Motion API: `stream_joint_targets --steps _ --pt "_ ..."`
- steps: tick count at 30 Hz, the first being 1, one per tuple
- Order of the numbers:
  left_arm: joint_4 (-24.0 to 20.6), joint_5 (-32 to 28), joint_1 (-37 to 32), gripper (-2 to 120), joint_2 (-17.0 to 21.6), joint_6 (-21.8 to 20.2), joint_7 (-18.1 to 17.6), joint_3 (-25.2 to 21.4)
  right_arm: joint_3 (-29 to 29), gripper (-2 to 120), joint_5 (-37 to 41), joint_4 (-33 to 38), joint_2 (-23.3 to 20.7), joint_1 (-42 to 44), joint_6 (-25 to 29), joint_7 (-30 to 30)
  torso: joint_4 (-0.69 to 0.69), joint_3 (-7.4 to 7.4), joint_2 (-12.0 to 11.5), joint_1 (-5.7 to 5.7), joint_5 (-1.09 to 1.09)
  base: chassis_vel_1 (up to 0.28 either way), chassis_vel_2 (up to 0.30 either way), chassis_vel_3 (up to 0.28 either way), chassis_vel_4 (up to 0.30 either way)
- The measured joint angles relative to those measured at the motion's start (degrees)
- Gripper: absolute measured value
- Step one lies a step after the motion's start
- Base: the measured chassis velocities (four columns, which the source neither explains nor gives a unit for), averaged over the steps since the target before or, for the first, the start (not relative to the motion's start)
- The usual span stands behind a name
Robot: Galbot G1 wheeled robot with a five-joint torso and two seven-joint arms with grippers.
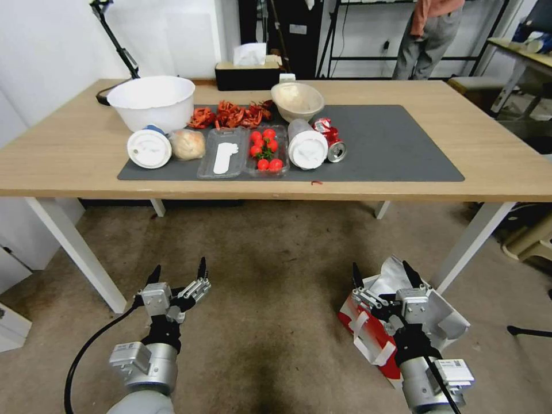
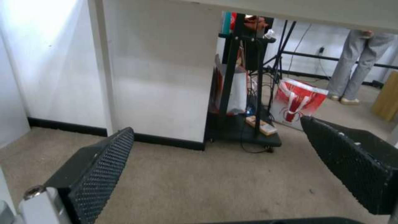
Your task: Pick up the food delivery bag from the floor and place it on the table.
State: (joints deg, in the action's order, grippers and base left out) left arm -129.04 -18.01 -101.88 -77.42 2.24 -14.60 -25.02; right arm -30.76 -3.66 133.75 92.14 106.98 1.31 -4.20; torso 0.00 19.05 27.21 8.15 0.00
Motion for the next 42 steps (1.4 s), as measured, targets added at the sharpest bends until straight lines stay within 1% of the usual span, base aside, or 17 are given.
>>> stream_joint_targets --steps 6,9,13,20,25,26,30,32,33,36,42 --pt "0.19 -0.09 0.01 100 -0.06 0.08 0.06 -0.09 0.00 100 -0.02 -0.06 0.00 -0.11 0.00 -0.01 0.00 -1.02 -1.64 -0.61 0.00 0.000 0.000 0.000 0.000" --pt "0.24 -0.10 0.00 100 -0.07 0.10 0.08 -0.09 -0.01 100 -0.02 -0.12 0.00 -0.12 0.00 -0.01 0.00 -1.23 -1.94 -0.71 0.00 0.000 0.000 0.000 0.000" --pt "0.44 -0.08 0.01 100 -0.14 0.40 0.11 -0.07 -0.02 100 -0.08 -0.28 0.00 -0.14 0.02 -0.01 0.00 -2.10 -3.33 -1.20 0.00 0.000 0.000 0.000 0.000" --pt "0.53 -0.08 -0.04 100 -0.09 0.49 0.11 -0.04 -0.02 100 -0.20 -0.37 0.00 -0.14 0.13 -0.01 0.00 -2.89 -4.49 -1.57 0.00 0.000 0.000 0.000 0.000" --pt "0.78 -0.13 0.10 100 -0.08 0.75 0.11 -0.10 -0.02 100 -0.26 -0.57 0.00 -0.22 0.14 -0.01 0.00 -3.86 -5.98 -2.09 -0.01 0.000 0.000 0.000 0.000" --pt "0.83 -0.33 0.02 100 -0.08 0.86 0.08 -0.11 -0.02 100 -0.28 -0.63 0.00 -0.24 0.14 -0.03 0.00 -4.47 -6.82 -2.33 0.00 0.000 0.000 0.000 0.000" --pt "0.77 -0.51 0.00 100 -0.09 0.86 0.08 -0.08 0.00 100 -0.29 -0.70 0.00 -0.25 0.14 -0.04 0.00 -4.86 -7.39 -2.52 0.00 0.000 0.000 0.000 0.000" --pt "0.77 -0.55 0.00 100 -0.16 0.86 0.10 -0.01 0.00 100 -0.30 -0.82 0.00 -0.29 0.14 -0.05 0.00 -5.42 -8.18 -2.76 0.00 0.000 0.000 0.000 0.000" --pt "0.77 -0.55 0.00 100 -0.16 0.86 0.10 -0.01 0.00 100 -0.30 -0.82 0.00 -0.29 0.14 -0.05 0.00 -5.42 -8.18 -2.76 0.00 0.000 0.000 0.000 0.000" --pt "1.02 -0.55 0.07 100 -0.18 0.94 0.18 0.02 0.00 100 -0.30 -0.89 0.00 -0.38 0.14 -0.05 0.00 -6.09 -9.17 -3.08 0.00 0.000 0.000 0.000 0.000" --pt "1.13 -0.54 0.12 100 -0.19 1.10 0.20 0.00 0.00 100 -0.29 -0.97 0.00 -0.43 0.14 -0.05 0.00 -6.94 -10.39 -3.45 0.00 0.000 0.000 0.000 0.000"
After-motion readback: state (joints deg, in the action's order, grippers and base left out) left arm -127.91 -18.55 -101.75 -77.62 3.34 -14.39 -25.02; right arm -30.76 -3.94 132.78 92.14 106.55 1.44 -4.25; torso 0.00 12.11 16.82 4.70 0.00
